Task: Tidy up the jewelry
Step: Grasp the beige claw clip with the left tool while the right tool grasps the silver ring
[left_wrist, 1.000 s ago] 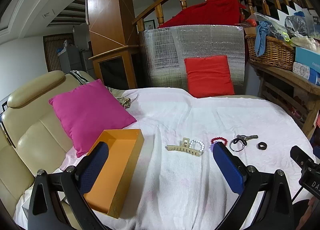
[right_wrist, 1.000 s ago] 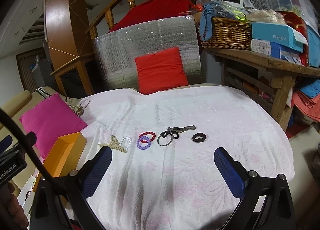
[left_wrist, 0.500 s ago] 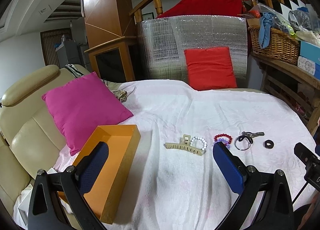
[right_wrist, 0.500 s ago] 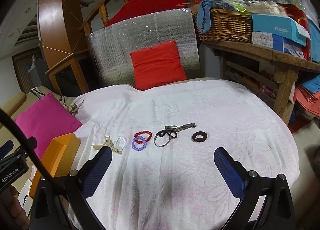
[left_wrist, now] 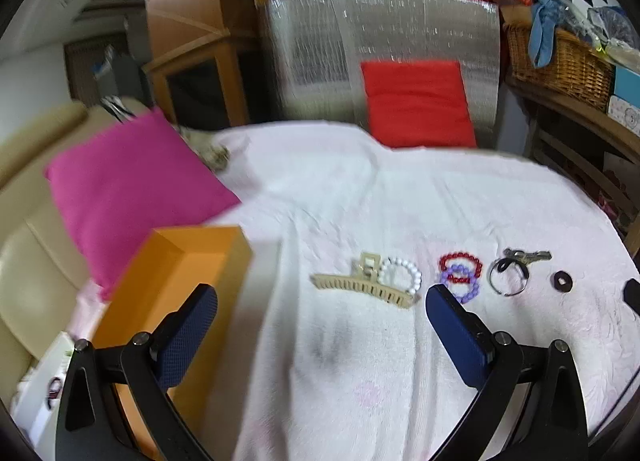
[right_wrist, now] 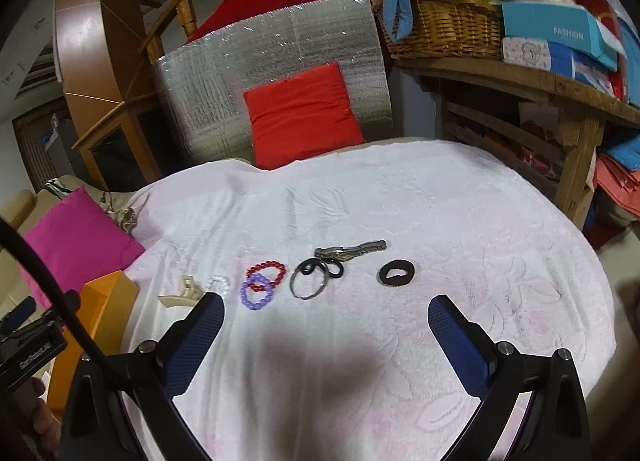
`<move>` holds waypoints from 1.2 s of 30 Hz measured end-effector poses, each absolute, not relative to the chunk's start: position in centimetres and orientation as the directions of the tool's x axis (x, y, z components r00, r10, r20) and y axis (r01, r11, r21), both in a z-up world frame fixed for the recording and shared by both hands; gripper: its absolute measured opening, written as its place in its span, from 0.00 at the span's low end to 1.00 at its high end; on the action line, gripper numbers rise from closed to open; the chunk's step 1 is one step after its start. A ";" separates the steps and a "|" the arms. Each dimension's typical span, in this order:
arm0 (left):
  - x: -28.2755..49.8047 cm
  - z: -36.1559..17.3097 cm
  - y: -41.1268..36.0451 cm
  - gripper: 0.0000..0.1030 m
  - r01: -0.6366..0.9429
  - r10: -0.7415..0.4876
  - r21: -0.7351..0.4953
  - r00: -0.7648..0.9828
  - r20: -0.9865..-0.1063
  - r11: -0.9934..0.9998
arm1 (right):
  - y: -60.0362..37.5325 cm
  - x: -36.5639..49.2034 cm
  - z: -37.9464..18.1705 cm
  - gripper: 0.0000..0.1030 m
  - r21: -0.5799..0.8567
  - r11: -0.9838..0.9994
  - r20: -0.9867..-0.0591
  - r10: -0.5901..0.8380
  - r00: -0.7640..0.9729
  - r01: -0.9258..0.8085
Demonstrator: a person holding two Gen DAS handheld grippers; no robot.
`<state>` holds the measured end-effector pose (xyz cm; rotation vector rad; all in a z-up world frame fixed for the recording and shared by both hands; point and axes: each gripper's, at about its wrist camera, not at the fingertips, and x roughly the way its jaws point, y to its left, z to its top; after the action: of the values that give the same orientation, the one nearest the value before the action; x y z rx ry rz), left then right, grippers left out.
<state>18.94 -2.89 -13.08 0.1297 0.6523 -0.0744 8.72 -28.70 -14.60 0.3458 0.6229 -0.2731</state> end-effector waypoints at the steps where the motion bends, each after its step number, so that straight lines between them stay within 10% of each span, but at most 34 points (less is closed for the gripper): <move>1: 19.9 -14.0 -2.8 1.00 0.119 -0.040 0.084 0.779 -0.626 0.989 | -29.0 9.0 -15.0 1.00 0.237 0.907 -0.616 -0.137 0.775 0.349; 16: 27.2 -21.4 -3.8 1.00 0.170 -0.079 0.044 0.650 -0.756 0.984 | -33.3 20.5 -23.3 0.53 0.475 0.847 -0.725 0.223 0.652 0.239; 36: 30.8 -22.8 -3.6 1.00 0.138 -0.207 -0.154 0.605 -0.769 0.978 | -33.0 23.9 -26.7 0.10 0.472 0.803 -0.784 0.195 0.589 0.363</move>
<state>30.80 -3.59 -22.76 -0.0821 0.8997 -0.1998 23.91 -33.00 -26.74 0.6552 0.9538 -0.1059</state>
